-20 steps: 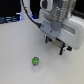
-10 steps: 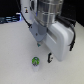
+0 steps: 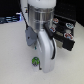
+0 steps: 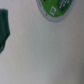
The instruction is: Open the kcup holder, insert the kcup into the holder, and close the kcup holder
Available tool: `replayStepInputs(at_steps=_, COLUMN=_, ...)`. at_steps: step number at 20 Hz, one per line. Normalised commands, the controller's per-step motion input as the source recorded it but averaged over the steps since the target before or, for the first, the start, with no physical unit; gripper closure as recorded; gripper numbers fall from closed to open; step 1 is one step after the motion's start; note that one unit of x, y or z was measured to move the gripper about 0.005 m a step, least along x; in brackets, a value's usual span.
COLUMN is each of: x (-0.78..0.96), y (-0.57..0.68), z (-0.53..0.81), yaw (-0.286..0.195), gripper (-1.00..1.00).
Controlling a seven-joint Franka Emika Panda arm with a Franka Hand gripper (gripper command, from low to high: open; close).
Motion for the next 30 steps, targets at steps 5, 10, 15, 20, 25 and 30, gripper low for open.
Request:
replayStepInputs(at_steps=5, x=0.23, y=-0.16, z=-0.17, yaw=-0.133, gripper=-1.0)
replayStepInputs(at_steps=10, x=-0.09, y=-0.25, z=-0.06, yaw=-0.034, gripper=-1.0)
replayStepInputs(at_steps=15, x=-0.2, y=-0.08, z=0.0, yaw=-0.029, gripper=-1.0)
replayStepInputs(at_steps=20, x=-0.04, y=0.04, z=-0.11, yaw=0.0, gripper=-1.0)
replayStepInputs(at_steps=25, x=-0.08, y=0.01, z=-0.23, yaw=0.001, gripper=-1.0)
replayStepInputs(at_steps=30, x=-0.02, y=0.0, z=-0.17, yaw=0.003, gripper=-1.0)
